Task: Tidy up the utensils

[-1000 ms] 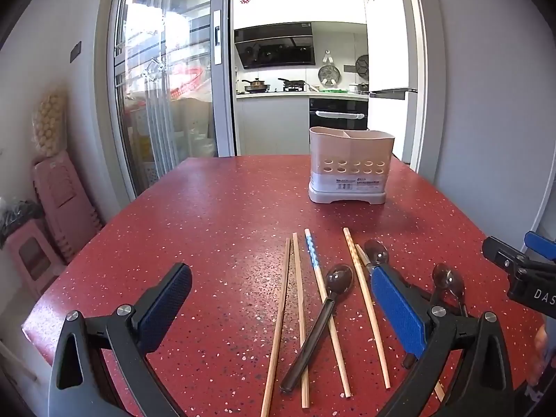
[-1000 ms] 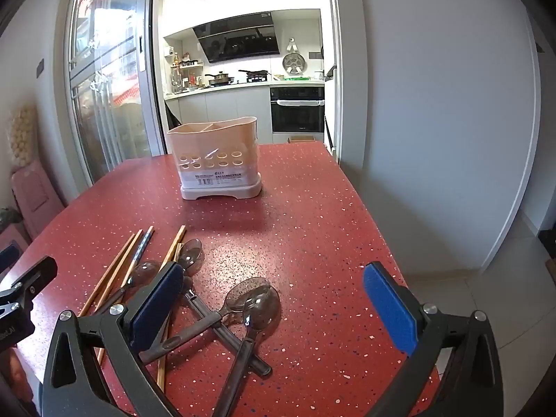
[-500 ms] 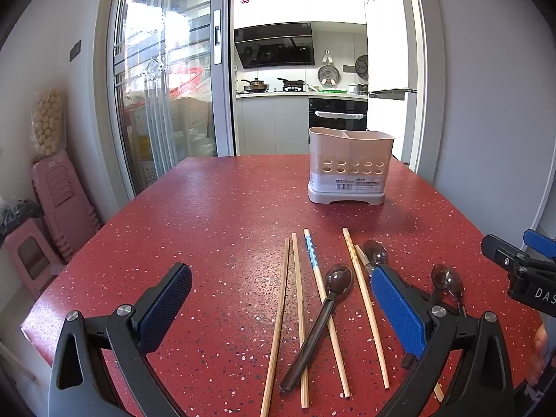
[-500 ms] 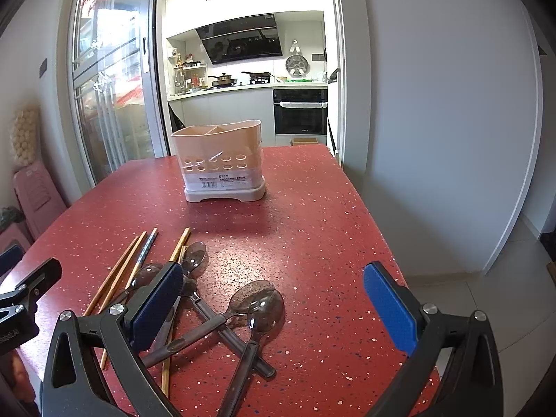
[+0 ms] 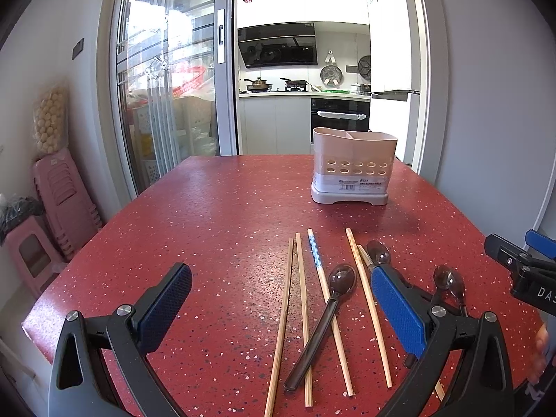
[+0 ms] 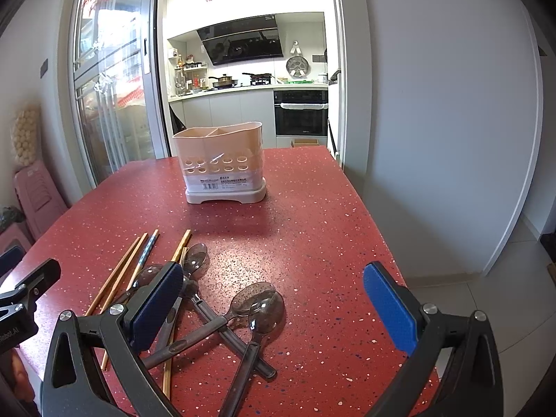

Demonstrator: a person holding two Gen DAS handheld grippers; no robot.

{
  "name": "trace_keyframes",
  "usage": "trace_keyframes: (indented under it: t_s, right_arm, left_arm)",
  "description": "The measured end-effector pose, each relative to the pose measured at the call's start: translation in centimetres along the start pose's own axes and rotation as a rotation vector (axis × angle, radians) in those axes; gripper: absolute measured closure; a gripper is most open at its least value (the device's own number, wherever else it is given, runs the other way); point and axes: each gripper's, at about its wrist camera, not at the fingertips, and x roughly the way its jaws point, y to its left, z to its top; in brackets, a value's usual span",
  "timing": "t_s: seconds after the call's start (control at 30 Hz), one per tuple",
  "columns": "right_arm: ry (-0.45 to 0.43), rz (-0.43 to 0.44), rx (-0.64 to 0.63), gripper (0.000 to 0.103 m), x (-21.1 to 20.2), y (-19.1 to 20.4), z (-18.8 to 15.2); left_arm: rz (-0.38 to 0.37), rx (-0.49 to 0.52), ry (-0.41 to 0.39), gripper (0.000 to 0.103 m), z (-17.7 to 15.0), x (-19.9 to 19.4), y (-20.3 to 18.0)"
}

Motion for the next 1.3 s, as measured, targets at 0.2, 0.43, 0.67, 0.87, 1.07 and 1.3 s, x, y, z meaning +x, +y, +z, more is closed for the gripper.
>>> trace_keyframes:
  t_s: [0.2, 0.43, 0.67, 0.87, 1.07, 1.3]
  right_arm:
    - [-0.008, 0.002, 0.004, 0.0, -0.13, -0.04, 0.06]
    - [-0.009, 0.003, 0.005, 0.0, -0.12, 0.0, 0.1]
    - [-0.012, 0.004, 0.003, 0.0, -0.31, 0.07, 0.03]
    - [-0.012, 0.005, 0.004, 0.0, -0.36, 0.12, 0.01]
    - [-0.016, 0.006, 0.004, 0.0, -0.52, 0.23, -0.09]
    - [-0.017, 0.007, 0.004, 0.0, -0.55, 0.26, -0.07]
  left_arm:
    - [-0.001, 0.005, -0.005, 0.0, 0.04, -0.16, 0.07]
    - [-0.001, 0.003, -0.004, 0.0, 0.08, -0.26, 0.05]
    - [0.001, -0.002, -0.005, 0.0, 0.16, -0.47, 0.06]
    - [0.0, 0.001, -0.008, 0.0, 0.16, -0.49, 0.08]
    - [-0.001, 0.002, -0.008, 0.0, 0.12, -0.52, 0.06]
    - [-0.001, 0.001, -0.009, 0.0, 0.08, -0.52, 0.09]
